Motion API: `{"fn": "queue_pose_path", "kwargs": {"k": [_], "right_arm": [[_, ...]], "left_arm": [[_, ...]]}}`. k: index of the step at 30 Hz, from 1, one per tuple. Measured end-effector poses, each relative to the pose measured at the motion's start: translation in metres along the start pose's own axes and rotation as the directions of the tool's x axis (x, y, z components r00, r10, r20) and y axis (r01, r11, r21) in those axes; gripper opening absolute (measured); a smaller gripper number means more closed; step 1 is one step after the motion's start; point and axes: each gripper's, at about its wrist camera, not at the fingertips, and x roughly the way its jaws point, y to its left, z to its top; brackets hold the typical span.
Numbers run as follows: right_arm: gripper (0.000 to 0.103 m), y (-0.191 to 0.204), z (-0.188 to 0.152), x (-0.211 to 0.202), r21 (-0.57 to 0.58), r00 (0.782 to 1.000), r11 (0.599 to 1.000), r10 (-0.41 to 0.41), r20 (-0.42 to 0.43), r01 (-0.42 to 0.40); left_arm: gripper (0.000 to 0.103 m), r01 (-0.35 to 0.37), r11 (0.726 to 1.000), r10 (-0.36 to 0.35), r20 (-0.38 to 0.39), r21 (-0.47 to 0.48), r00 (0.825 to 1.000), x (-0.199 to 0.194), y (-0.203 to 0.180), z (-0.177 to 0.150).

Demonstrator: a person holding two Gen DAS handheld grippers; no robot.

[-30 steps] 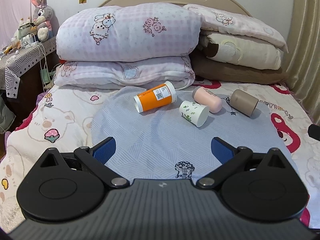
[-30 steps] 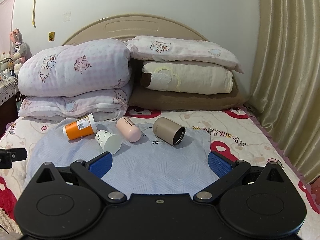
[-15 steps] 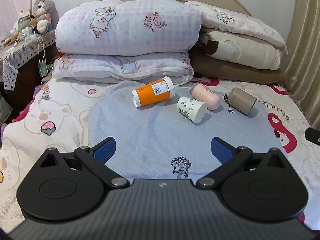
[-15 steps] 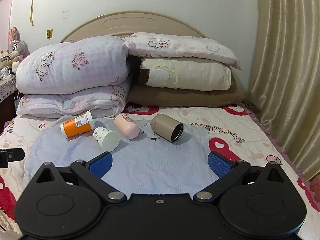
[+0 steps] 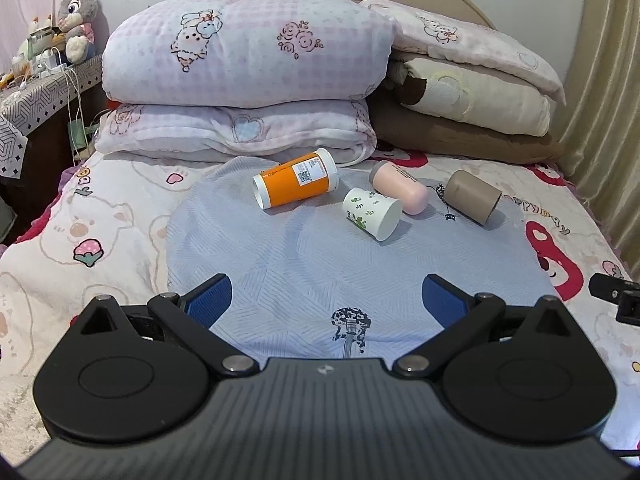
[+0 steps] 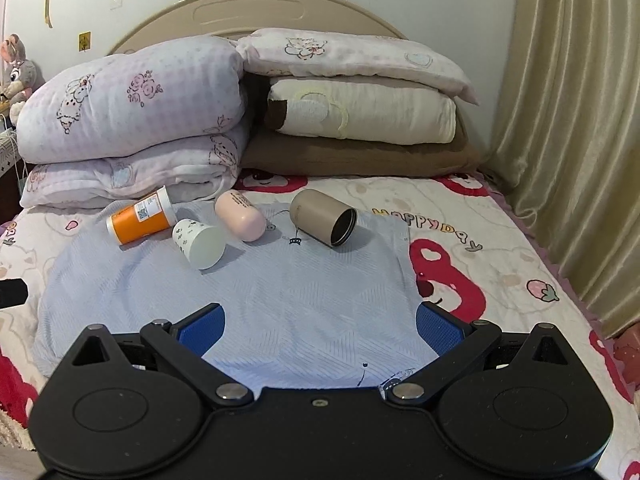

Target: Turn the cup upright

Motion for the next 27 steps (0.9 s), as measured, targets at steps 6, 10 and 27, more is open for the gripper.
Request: {"fn": "queue_pose_path", "kwargs": {"k": [6, 10, 27], "right_arm": [[0.103, -0.0008, -0.0004, 0.0, 0.001, 1.0, 1.0, 0.003, -0.004, -0.003], [0.103, 0.0005, 0.0, 0.0003, 0.001, 1.0, 1.0, 0.006, -0.003, -0.006], [0.103, 0.0036, -0.0014, -0.0038, -0.01, 1.0, 1.0, 0.008, -0.001, -0.008]], "left_arm": [[0.103, -0.007, 1.0, 0.007, -0.002, 0.012, 1.0, -0.0016, -0.0021, -0.0001], [0.103, -0.006, 1.0, 0.006, -0.01, 0.014, 1.0, -0.0014, -0.0027, 0.0007], [0.103, -0.005, 0.999, 0.005, -0.009, 0.036, 1.0, -0.0026, -0.0087, -0.0027]]}}
